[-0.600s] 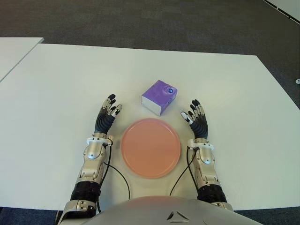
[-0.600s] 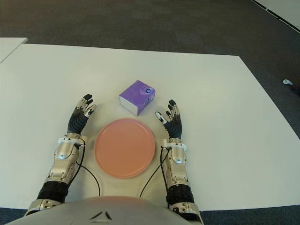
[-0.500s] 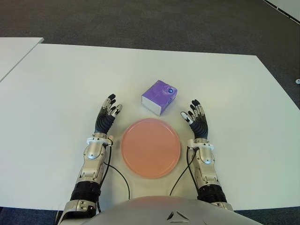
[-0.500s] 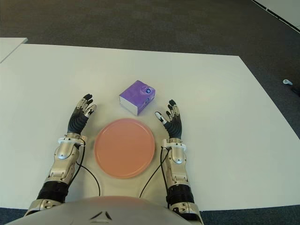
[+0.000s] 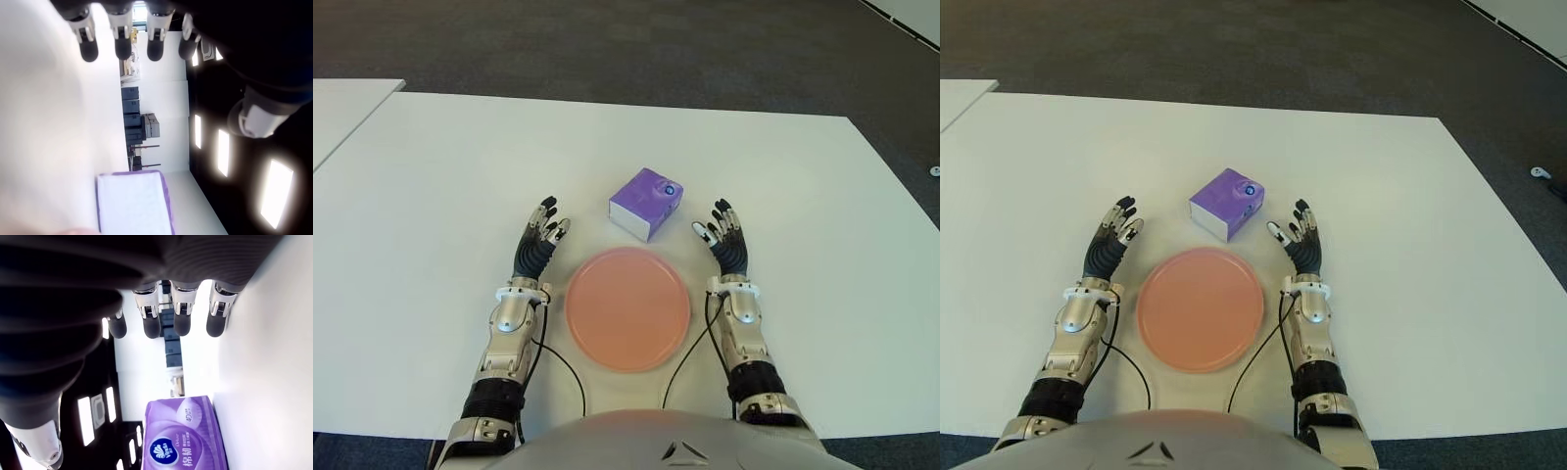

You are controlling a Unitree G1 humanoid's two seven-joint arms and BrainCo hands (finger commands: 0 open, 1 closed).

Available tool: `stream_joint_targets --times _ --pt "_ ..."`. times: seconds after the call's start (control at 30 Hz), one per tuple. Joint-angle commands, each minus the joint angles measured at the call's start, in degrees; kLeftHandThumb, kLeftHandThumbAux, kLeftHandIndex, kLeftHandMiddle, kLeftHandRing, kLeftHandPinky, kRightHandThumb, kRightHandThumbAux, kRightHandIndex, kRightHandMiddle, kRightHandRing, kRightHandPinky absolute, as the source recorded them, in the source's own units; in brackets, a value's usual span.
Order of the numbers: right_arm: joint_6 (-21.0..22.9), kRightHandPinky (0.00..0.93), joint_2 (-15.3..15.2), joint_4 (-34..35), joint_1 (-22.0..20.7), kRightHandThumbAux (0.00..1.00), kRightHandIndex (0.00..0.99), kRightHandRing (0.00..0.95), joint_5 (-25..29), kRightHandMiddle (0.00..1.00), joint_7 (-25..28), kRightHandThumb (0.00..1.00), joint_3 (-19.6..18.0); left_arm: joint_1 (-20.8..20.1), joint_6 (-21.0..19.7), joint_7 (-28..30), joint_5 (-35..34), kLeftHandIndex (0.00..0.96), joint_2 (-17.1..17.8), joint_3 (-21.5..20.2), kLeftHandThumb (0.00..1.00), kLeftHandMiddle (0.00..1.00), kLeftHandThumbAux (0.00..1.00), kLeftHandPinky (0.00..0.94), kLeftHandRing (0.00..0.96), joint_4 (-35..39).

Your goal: Put the tissue paper into the plate.

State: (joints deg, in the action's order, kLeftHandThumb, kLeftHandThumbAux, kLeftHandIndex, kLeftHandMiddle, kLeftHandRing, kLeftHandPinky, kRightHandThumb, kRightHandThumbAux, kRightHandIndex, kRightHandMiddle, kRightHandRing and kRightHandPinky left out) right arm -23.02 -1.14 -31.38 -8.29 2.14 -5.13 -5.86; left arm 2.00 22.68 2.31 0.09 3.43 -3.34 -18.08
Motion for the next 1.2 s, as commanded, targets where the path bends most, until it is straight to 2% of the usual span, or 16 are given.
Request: stream_joint_targets --times 0.03,0.17,0.27,0.33,0.43,0.6,0.73,0.93,1.03,1.1,1.2 --pt "13.47 0.0 -3.18 -6.88 0.06 0.674 0.0 0.0 -2.43 0.0 -7.86 0.144 -3.19 0.19 -0.56 -1.52 0.99 0.0 -0.9 0.39 0.0 0.0 0.489 0.0 0.0 -0.63" --pt "19.61 0.0 -6.92 -0.25 -3.29 0.64 0.0 0.0 -4.24 0.0 -11.22 0.187 -4.98 0.25 -0.52 -1.86 1.3 0.0 -1.01 0.53 0.0 0.0 0.49 0.0 0.0 -0.52" --pt "20.89 0.0 -8.62 1.58 -4.68 0.621 0.0 0.0 -4.74 0.0 -12.16 0.224 -5.83 0.24 -0.52 -1.9 1.35 0.0 -1.06 0.54 0.0 0.0 0.493 0.0 0.0 -0.63" --pt "21.24 0.0 -9.85 1.46 -6.95 0.608 0.0 0.0 -4.96 0.0 -13.28 0.249 -6.56 0.18 -0.54 -1.96 1.37 0.0 -1.19 0.54 0.0 0.0 0.494 0.0 0.0 -0.81" --pt "24.32 0.0 -14.74 3.24 -12.9 0.587 0.0 0.0 -6.2 0.0 -14.33 0.293 -8.12 0.0 -0.34 -1.95 1.23 0.0 -1.26 0.43 0.0 0.0 0.495 0.0 0.0 -1.26" --pt "25.86 0.0 -15.84 4.95 -14.73 0.566 0.0 0.0 -7.23 0.0 -14.42 0.335 -7.36 -0.13 0.05 -2.39 1.54 0.0 -1.45 0.48 0.0 0.0 0.498 0.0 0.0 -1.64" --pt "23.79 0.0 -19.49 4.54 -21.58 0.536 0.0 0.0 -12.94 0.0 -11.87 0.382 -1.61 -0.21 0.94 -2.2 1.17 0.0 -1.59 0.31 0.0 0.0 0.499 0.0 0.0 -2.39" --pt "21.33 0.0 -23.04 3.81 -24.03 0.495 0.0 0.0 -19.14 0.0 -10.88 0.431 3.33 -0.03 1.77 -2.01 1.05 0.0 -1.73 0.24 0.0 0.0 0.502 0.0 0.0 -2.84" --pt "19.06 0.0 -24.43 1.33 -28.37 0.463 0.0 0.0 -23.76 0.0 -9.8 0.458 7.83 0.07 2.15 -1.73 0.87 0.0 -1.73 0.17 0.0 0.0 0.503 0.0 0.0 -3.05" --pt "18.35 0.0 -24.66 0.55 -29.23 0.444 0.0 0.0 -24.68 0.0 -9.68 0.475 8.6 0.14 2.27 -1.68 0.85 0.0 -1.75 0.15 0.0 0.0 0.504 0.0 0.0 -3.08" --pt "13.53 0.0 -26.48 -4.37 -31.88 0.401 0.0 0.0 -28.66 0.0 -8.87 0.496 12.75 0.06 2.63 -1.72 0.81 0.0 -1.84 0.06 0.0 0.0 0.506 0.0 0.0 -3.28"
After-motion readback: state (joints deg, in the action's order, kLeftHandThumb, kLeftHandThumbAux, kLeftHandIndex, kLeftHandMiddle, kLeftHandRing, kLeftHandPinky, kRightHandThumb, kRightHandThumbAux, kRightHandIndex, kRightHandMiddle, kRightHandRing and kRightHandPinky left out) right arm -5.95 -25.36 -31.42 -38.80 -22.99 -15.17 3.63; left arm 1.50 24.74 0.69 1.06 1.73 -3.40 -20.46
